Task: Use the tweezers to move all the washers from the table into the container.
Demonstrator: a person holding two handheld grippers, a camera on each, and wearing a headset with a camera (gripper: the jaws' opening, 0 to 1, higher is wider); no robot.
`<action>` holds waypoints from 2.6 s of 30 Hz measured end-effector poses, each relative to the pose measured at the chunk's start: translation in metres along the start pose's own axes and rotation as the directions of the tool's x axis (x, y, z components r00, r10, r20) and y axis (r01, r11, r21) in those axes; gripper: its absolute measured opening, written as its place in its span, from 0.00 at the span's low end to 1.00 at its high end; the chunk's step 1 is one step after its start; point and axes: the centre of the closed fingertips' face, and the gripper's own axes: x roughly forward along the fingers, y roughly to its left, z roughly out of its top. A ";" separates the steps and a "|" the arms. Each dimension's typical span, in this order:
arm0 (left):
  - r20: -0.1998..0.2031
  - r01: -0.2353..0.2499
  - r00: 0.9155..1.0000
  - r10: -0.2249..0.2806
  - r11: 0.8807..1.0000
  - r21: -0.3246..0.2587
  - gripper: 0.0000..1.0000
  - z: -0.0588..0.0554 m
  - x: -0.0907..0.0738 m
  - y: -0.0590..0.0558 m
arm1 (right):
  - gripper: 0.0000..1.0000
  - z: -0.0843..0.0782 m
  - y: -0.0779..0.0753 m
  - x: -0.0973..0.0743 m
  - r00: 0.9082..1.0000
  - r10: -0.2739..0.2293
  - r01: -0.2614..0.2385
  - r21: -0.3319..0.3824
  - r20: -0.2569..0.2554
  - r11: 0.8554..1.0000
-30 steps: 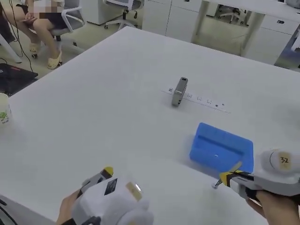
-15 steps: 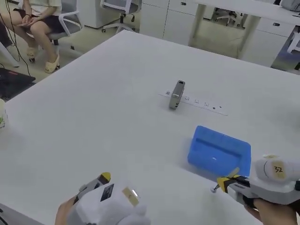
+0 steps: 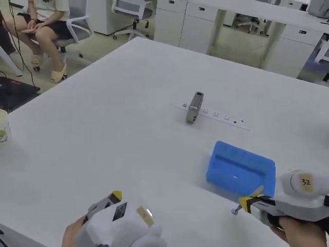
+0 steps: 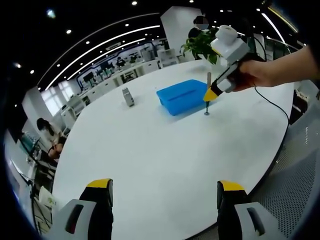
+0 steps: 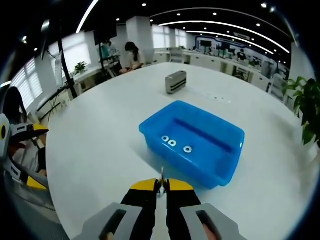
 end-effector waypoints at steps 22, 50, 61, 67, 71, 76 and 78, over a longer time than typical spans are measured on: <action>0.000 0.007 1.000 -0.007 1.000 0.011 0.87 0.000 -0.001 -0.002 | 0.02 0.020 -0.004 -0.026 0.999 0.001 0.000 -0.011 0.050 1.000; -0.003 0.016 1.000 -0.016 0.999 0.033 0.87 0.001 -0.001 -0.005 | 0.02 0.060 -0.020 -0.055 0.993 -0.026 0.034 -0.067 0.119 0.997; -0.007 0.008 1.000 -0.008 1.000 0.024 0.87 -0.001 -0.001 -0.003 | 0.02 0.085 -0.037 -0.052 0.988 -0.055 0.068 -0.090 0.145 0.994; -0.011 0.002 1.000 -0.002 1.000 0.017 0.87 -0.002 -0.001 -0.001 | 0.02 0.092 -0.048 -0.043 0.986 -0.073 0.087 -0.089 0.149 0.992; -0.017 0.005 1.000 -0.004 1.000 0.023 0.86 -0.003 -0.001 -0.002 | 0.02 0.092 -0.053 -0.038 0.985 -0.095 0.108 -0.085 0.144 0.991; -0.028 0.006 1.000 -0.005 1.000 0.024 0.87 -0.004 0.000 -0.002 | 0.02 0.087 -0.060 -0.029 0.987 -0.107 0.117 -0.076 0.123 0.990; -0.028 0.005 1.000 -0.005 1.000 0.021 0.86 -0.004 0.000 -0.002 | 0.02 0.084 -0.063 -0.025 0.987 -0.114 0.123 -0.074 0.112 0.990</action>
